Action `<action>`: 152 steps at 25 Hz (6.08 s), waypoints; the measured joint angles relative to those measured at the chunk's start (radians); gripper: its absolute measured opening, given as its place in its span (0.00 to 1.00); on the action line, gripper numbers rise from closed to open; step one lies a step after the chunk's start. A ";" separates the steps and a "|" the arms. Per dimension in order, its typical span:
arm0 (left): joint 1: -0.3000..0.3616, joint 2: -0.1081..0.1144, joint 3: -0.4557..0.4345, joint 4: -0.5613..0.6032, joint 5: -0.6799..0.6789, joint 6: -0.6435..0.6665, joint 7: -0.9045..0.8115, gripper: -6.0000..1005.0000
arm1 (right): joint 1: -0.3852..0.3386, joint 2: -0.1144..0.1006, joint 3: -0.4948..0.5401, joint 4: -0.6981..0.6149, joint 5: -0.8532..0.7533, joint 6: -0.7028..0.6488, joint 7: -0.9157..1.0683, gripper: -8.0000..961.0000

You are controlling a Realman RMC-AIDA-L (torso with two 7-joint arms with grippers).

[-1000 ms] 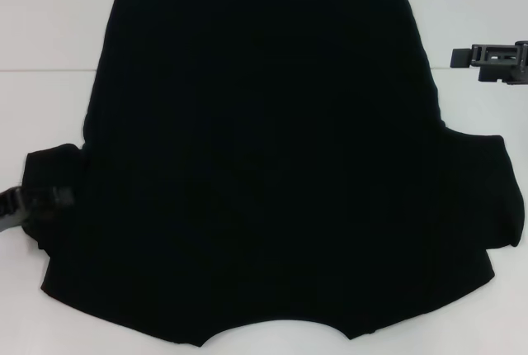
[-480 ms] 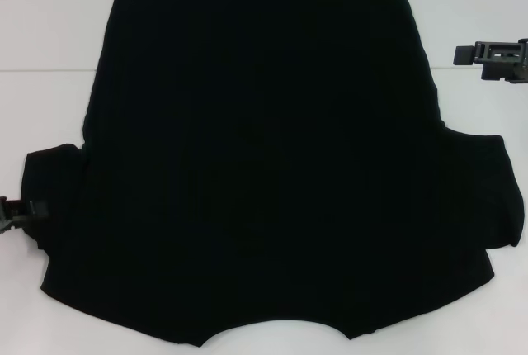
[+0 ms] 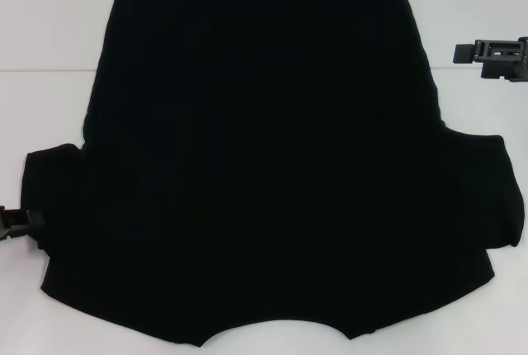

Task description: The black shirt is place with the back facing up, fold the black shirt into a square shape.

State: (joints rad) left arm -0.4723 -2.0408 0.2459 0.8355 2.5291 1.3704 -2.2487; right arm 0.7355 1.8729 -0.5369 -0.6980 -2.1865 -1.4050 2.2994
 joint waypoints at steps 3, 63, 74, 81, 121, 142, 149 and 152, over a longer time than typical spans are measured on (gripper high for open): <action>0.000 -0.001 0.002 -0.013 0.001 -0.014 0.000 0.39 | -0.002 0.000 0.000 0.000 0.000 0.000 0.000 0.97; -0.091 0.050 -0.006 0.140 0.074 0.083 -0.169 0.01 | 0.003 -0.008 0.009 -0.002 0.004 -0.024 0.006 0.96; -0.234 -0.017 0.320 0.135 0.065 0.161 -0.150 0.01 | 0.001 -0.008 0.009 -0.002 0.004 -0.020 0.005 0.96; -0.232 -0.018 0.460 0.143 0.056 0.196 -0.152 0.01 | 0.003 -0.008 0.008 -0.001 0.002 -0.011 -0.001 0.96; -0.051 -0.042 0.113 0.043 -0.386 0.440 0.460 0.66 | -0.140 -0.008 -0.008 -0.012 -0.370 -0.076 0.156 0.54; -0.047 -0.038 0.110 0.042 -0.405 0.414 0.460 0.66 | -0.082 0.013 -0.071 0.097 -0.380 0.061 0.169 0.38; -0.049 -0.038 0.101 0.042 -0.413 0.413 0.460 0.66 | -0.067 0.018 -0.070 0.118 -0.400 0.074 0.169 0.35; -0.049 -0.038 0.101 0.042 -0.418 0.413 0.460 0.66 | -0.067 0.019 -0.066 0.118 -0.399 0.074 0.168 0.34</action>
State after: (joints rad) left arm -0.5215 -2.0785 0.3466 0.8774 2.1112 1.7838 -1.7886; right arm 0.6686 1.8921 -0.6028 -0.5801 -2.5852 -1.3310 2.4670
